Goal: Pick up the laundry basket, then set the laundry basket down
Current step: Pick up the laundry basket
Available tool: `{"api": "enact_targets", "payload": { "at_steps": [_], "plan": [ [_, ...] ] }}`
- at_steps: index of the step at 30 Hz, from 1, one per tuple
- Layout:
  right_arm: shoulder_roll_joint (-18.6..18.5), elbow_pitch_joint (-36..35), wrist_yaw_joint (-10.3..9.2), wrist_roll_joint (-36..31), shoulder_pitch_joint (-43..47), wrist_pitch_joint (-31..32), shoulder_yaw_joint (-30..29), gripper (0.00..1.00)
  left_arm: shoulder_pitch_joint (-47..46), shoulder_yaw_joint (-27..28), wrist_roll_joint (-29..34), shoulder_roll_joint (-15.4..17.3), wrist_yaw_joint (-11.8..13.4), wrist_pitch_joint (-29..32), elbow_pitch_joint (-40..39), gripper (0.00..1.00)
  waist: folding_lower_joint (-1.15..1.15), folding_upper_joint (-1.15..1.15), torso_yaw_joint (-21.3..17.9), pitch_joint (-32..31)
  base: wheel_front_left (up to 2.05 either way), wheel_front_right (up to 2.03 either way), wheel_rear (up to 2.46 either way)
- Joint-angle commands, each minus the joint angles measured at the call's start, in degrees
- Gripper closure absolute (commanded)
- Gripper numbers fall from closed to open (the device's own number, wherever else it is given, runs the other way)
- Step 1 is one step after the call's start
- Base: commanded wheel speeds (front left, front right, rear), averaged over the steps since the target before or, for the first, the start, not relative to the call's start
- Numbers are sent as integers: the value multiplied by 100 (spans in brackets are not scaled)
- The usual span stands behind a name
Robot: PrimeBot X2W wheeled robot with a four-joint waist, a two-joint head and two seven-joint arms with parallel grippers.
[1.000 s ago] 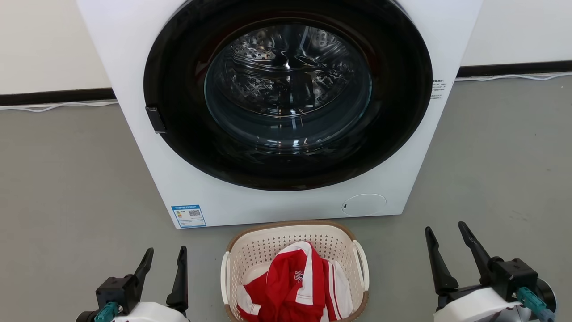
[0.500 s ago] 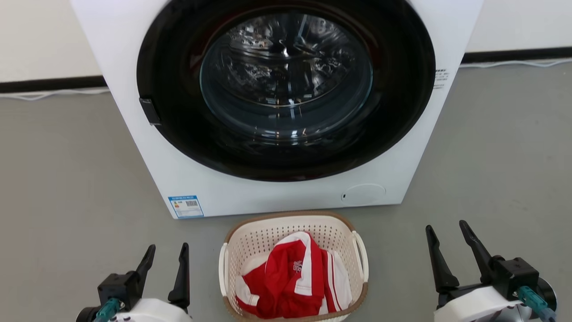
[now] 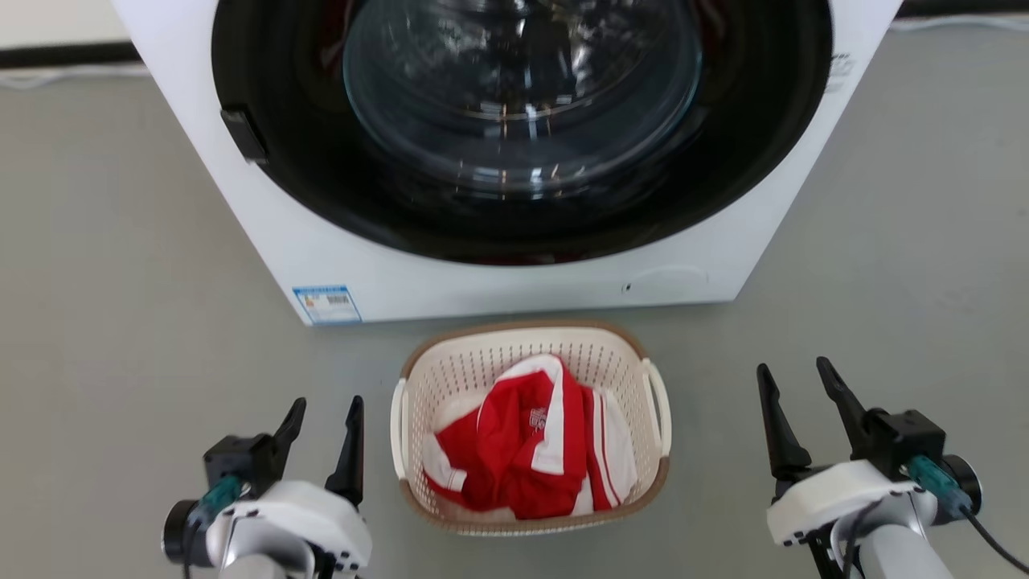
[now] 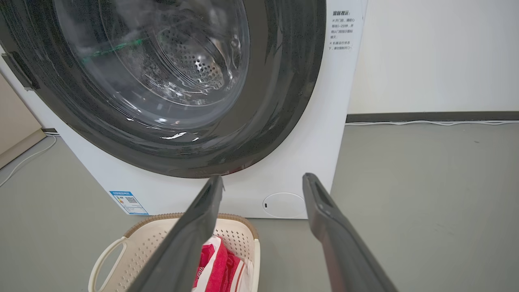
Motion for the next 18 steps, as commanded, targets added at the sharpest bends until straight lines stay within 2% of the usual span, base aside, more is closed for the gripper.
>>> {"api": "enact_targets", "payload": {
  "at_steps": [1, 9, 18],
  "plan": [
    [-7, -30, 36, -62, -195, -61, 109, 0, -282, 130, -56, 73, -5, -61, -29, 0, 0, 0, 54, 166, 0, 0, 0],
    [11, 1151, 36, -287, -1182, -61, 99, 0, -1487, -170, -70, 74, 56, -61, 1625, 0, 0, 0, 145, 1039, 0, 0, 0],
    [7, 2091, 36, -511, -2100, -61, -41, 0, -2657, -575, -442, 74, 97, -61, 2556, 0, 0, 0, 215, 2074, 0, 0, 0]
  ]
}}
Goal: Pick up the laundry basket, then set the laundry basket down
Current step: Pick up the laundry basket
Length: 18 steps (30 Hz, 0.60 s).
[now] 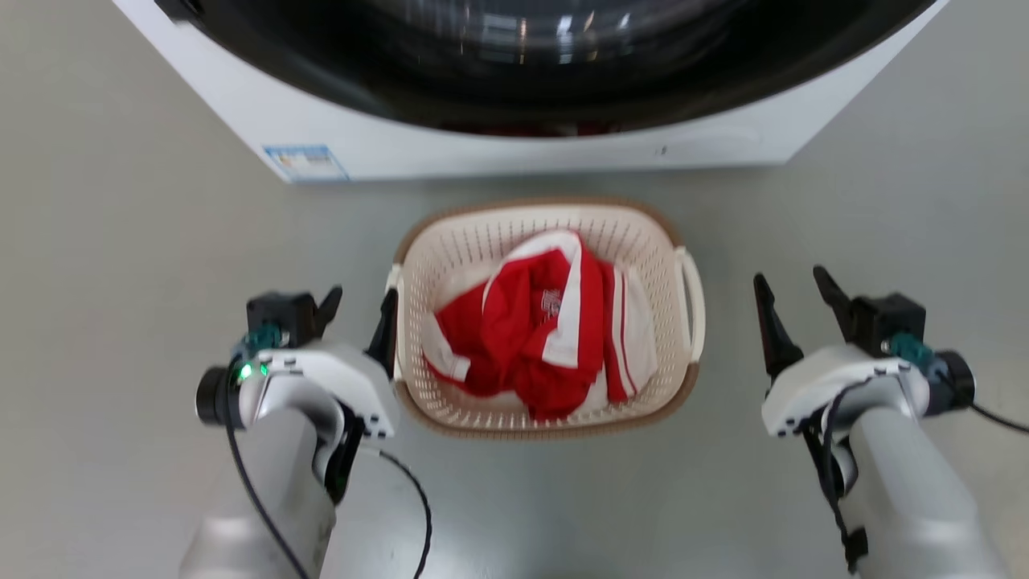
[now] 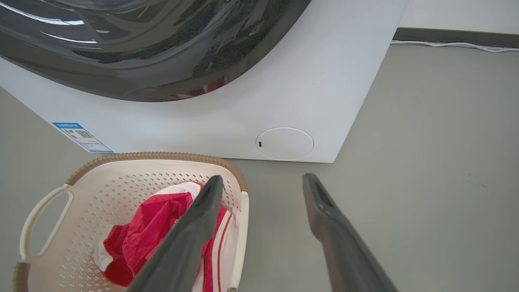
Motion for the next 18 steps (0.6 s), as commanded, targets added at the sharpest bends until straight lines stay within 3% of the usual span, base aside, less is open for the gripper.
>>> {"api": "enact_targets", "payload": {
  "at_steps": [1, 9, 18],
  "plan": [
    [28, -10, 35, -78, -123, -61, 102, 0, -153, 85, -79, 112, 59, -60, -14, 0, 0, 0, 51, 408, 0, 0, 0],
    [10, 416, 35, -332, -642, -61, -71, 0, -719, -271, -469, 112, 129, -60, 359, 0, 0, 0, 150, 1137, 0, 0, 0],
    [35, 388, 35, -463, -912, -61, -117, 0, -1031, -543, -709, 112, 209, -60, 464, 0, 0, 0, 239, 1590, 0, 0, 0]
  ]
}}
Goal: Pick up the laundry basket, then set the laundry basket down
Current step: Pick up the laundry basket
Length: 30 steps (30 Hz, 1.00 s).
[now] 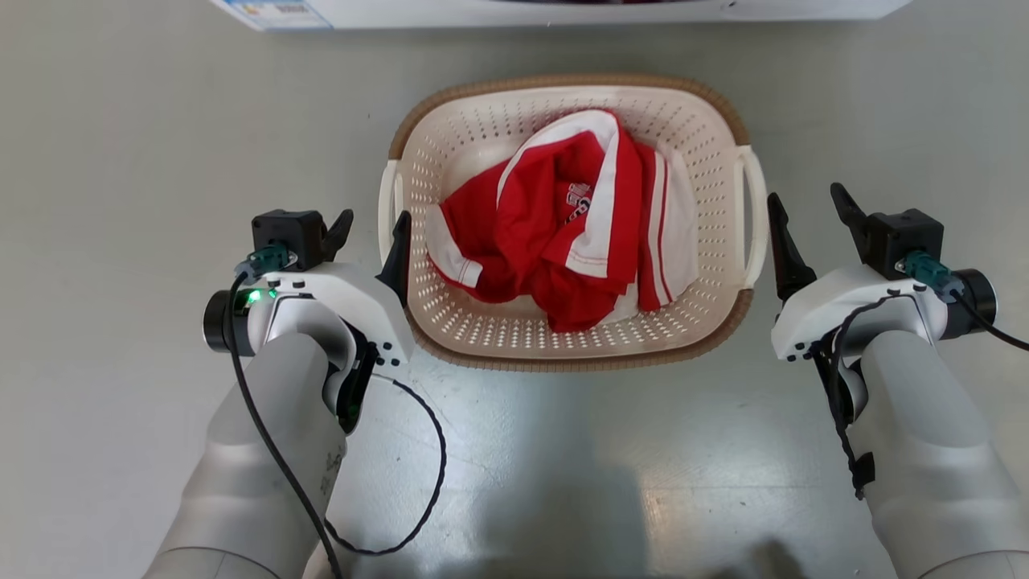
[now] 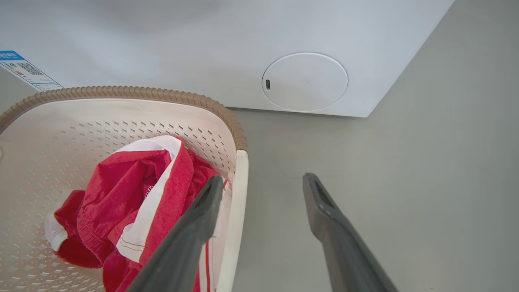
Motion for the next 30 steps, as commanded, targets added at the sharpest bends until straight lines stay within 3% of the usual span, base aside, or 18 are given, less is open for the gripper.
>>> {"api": "enact_targets", "payload": {
  "at_steps": [1, 30],
  "plan": [
    [85, -87, 35, -80, 38, -61, 111, 0, -47, 33, -80, 130, 63, -54, -29, 0, 0, 0, 44, 131, 0, 0, 0],
    [160, 85, 35, -254, -498, -61, 264, 0, -842, -959, -574, 130, 270, -54, 428, 0, 0, 0, 232, 1112, 0, 0, 0]
  ]
}}
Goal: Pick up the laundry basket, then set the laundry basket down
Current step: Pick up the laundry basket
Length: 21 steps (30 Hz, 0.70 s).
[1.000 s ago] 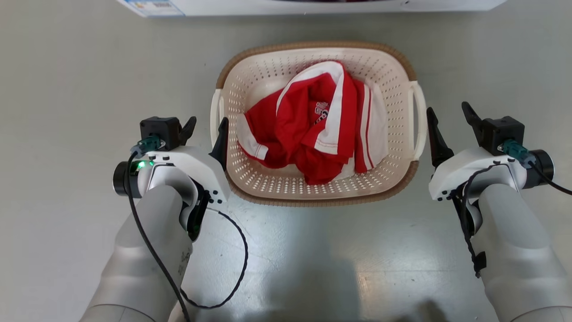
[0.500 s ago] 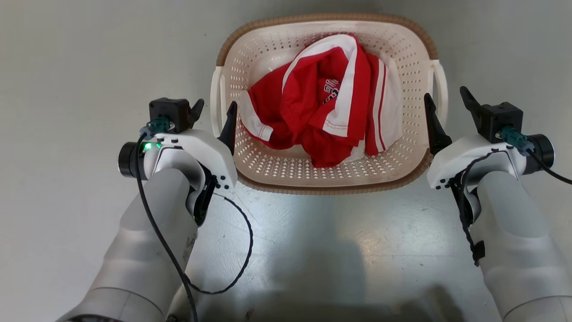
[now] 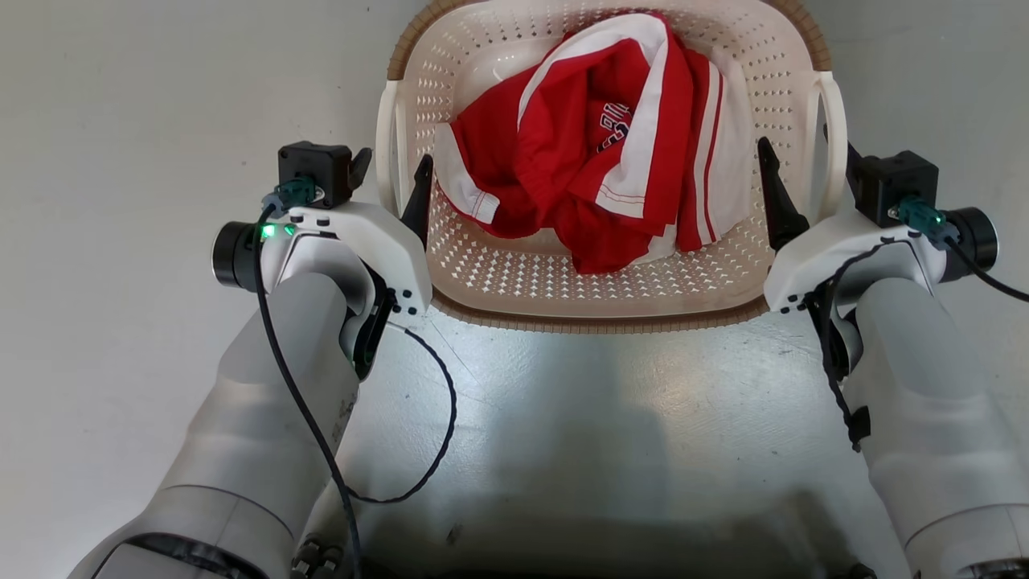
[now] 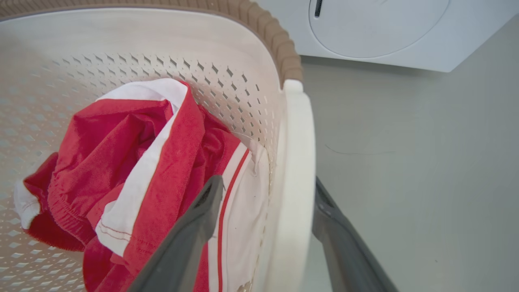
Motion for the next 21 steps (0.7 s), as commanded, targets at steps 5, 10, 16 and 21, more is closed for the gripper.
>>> {"api": "enact_targets", "payload": {
  "at_steps": [5, 10, 16, 21],
  "plan": [
    [144, 108, 35, -67, -9, -60, 59, 0, -90, -56, -121, 149, 62, -36, 59, 0, 0, 0, 1, 91, 0, 0, 0],
    [147, 274, 35, -84, -111, -60, 3, 0, -228, -209, -268, 149, 88, -36, 114, 0, 0, 0, 2, 128, 0, 0, 0],
    [148, 350, 35, 56, -174, -60, 111, 0, -302, -421, -418, 149, 117, -36, 258, 0, 0, 0, 4, 140, 0, 0, 0],
    [148, 363, 35, 124, -182, -60, 167, 0, -345, -528, -508, 149, 133, -36, 340, 0, 0, 0, -1, 150, 0, 0, 0]
  ]
}}
